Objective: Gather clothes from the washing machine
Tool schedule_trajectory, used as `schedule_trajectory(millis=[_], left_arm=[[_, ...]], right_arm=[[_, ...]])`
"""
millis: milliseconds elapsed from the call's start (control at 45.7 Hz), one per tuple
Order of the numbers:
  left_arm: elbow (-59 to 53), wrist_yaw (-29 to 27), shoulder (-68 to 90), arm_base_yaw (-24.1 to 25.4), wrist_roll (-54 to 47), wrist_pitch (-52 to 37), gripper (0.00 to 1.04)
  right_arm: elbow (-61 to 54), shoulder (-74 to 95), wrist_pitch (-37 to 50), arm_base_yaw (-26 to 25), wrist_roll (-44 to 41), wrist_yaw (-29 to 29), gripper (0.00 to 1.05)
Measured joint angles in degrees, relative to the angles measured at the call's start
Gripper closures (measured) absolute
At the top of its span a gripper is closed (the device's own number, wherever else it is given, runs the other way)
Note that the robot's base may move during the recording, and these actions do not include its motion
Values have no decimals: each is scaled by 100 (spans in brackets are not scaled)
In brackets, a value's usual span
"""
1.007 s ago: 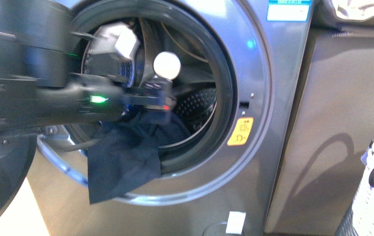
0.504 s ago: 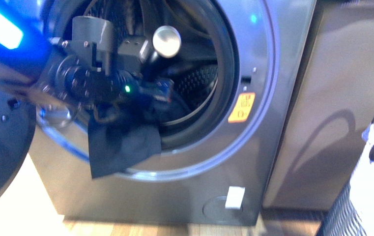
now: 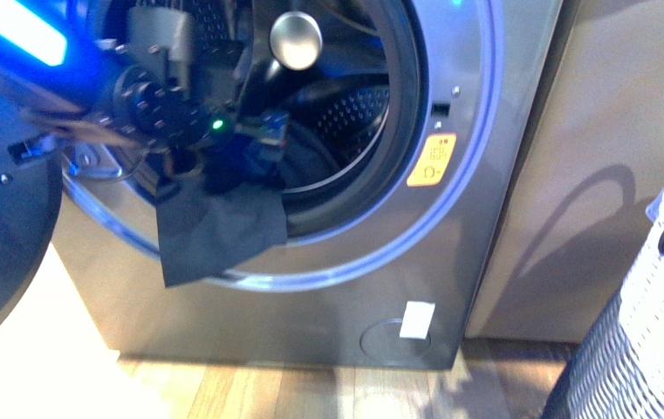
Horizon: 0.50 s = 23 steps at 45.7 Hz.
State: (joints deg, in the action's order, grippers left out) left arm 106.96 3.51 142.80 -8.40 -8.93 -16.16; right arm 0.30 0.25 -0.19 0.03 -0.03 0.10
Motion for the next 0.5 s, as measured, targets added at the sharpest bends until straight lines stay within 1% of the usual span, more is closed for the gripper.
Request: schedule_trajectory(millis=[88,285,504], left_arm=[[164,-107,151,-22,-103,114,6],[393,-660,474,-39,-828,68,6],[758,-881,763,-7,-1121,42,6]], right_arm=[[0,0,0,0,0,0,8],[0,0,0,0,0,0,8],[0,0,0,0,0,0,8]])
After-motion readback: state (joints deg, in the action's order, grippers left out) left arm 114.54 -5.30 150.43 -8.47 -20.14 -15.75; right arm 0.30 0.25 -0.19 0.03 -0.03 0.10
